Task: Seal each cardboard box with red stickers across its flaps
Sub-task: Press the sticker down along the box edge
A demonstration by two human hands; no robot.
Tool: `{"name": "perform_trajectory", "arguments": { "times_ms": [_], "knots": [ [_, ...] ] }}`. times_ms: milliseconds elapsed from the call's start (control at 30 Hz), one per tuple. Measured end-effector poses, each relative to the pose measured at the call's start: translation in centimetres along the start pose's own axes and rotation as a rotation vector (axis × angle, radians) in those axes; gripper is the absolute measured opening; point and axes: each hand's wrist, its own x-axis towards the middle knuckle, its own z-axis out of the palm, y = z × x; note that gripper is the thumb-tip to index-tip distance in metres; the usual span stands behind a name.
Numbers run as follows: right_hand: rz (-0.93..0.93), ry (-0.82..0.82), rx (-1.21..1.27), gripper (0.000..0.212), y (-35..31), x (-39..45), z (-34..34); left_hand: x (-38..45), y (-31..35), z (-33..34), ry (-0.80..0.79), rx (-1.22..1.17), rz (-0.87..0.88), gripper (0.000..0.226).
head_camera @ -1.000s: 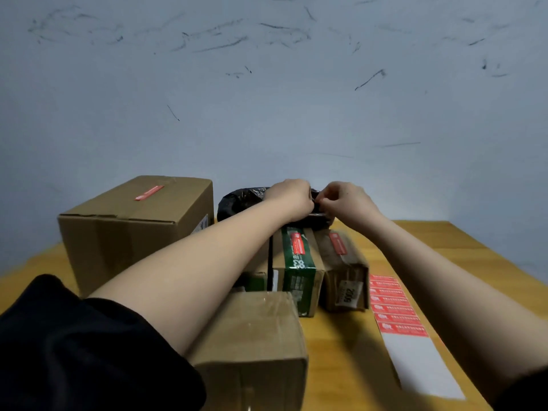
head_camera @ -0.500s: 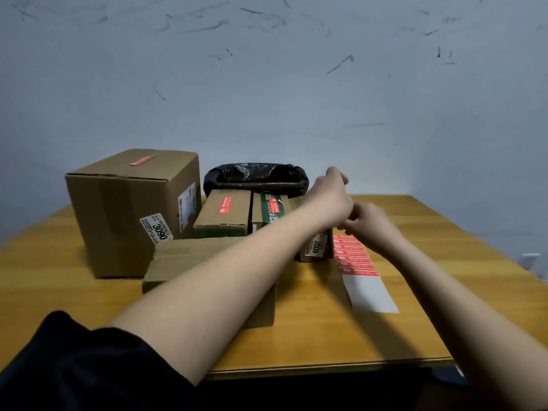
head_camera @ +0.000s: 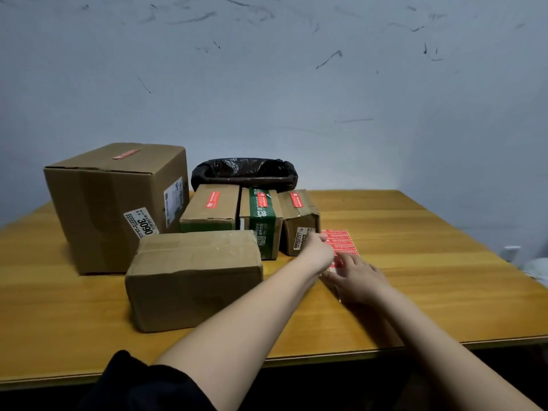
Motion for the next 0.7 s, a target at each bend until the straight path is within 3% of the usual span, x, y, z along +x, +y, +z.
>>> {"name": "perform_trajectory", "arguments": {
  "times_ms": [300,567,700],
  "knots": [
    [0.005,0.23,-0.062,0.041,0.7,-1.3,0.9,0.9,-0.9,1.0,-0.079,-0.289,-0.208,0.024],
    [0.063,0.309,0.266,0.046,2.0,-0.3,1.6,0.4,0.1,1.4,-0.175,-0.447,-0.32,0.016],
    [0.149,0.242,0.162,0.067,3.3,-0.1,0.8,0.6,-0.1,1.5,-0.161,-0.339,-0.296,0.01]
  ]
}}
